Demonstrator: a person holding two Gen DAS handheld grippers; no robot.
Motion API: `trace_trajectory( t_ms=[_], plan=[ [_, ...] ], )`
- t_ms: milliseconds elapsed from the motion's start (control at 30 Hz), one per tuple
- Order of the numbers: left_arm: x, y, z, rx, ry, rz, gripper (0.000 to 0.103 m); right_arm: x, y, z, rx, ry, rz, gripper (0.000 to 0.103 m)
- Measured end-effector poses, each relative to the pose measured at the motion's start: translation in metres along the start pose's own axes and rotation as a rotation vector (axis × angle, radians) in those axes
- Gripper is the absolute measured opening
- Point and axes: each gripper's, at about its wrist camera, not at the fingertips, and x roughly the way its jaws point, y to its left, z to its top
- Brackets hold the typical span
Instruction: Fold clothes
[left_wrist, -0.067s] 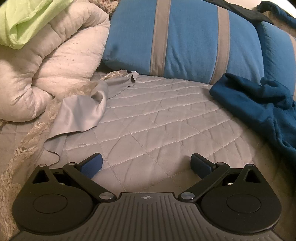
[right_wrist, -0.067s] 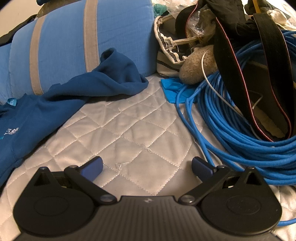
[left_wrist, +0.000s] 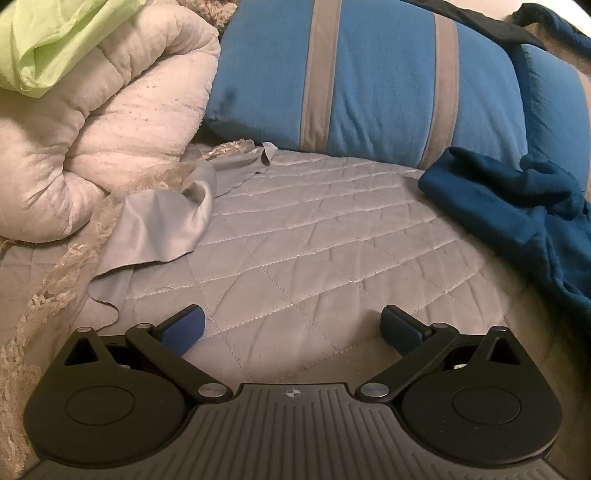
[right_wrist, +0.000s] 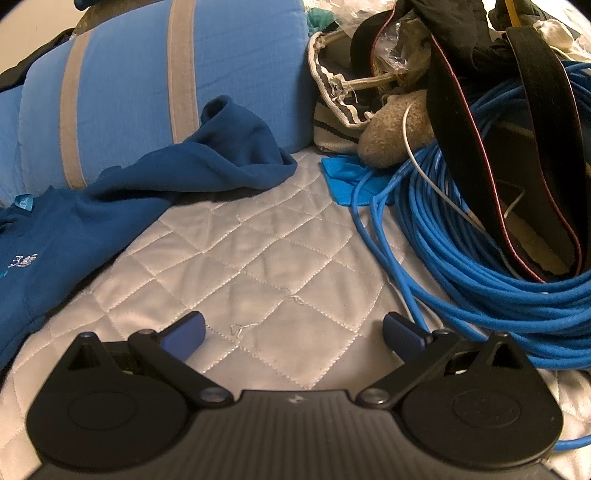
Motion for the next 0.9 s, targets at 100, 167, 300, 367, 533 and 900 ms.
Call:
trace_trajectory(
  t_ms=[100, 167, 300, 367, 533, 900],
  plan=[
    [-0.001, -0.002, 0.001, 0.001, 0.002, 0.004, 0.103, 0.0, -0.001, 0.0, 0.002, -0.002, 0.002, 0.102],
    [-0.002, -0.003, 0.002, 0.001, 0.004, 0.006, 0.103, -0.001, -0.001, 0.001, 0.003, -0.003, 0.003, 0.102],
    [0.0, 0.002, -0.001, 0.0, 0.004, -0.001, 0.103, -0.001, -0.002, 0.0, 0.005, -0.005, 0.005, 0.102],
    [0.0, 0.001, -0.001, 0.01, 0.005, 0.006, 0.103, -0.001, -0.001, -0.001, 0.002, -0.008, 0.008, 0.102],
    [-0.009, -0.008, 0.001, 0.028, 0.038, 0.063, 0.103, -0.016, -0.005, -0.006, 0.018, 0.011, 0.037, 0.102],
    [-0.043, -0.012, 0.001, -0.014, 0.164, -0.009, 0.103, -0.054, 0.003, -0.016, 0.02, 0.14, 0.023, 0.102]
  ],
)
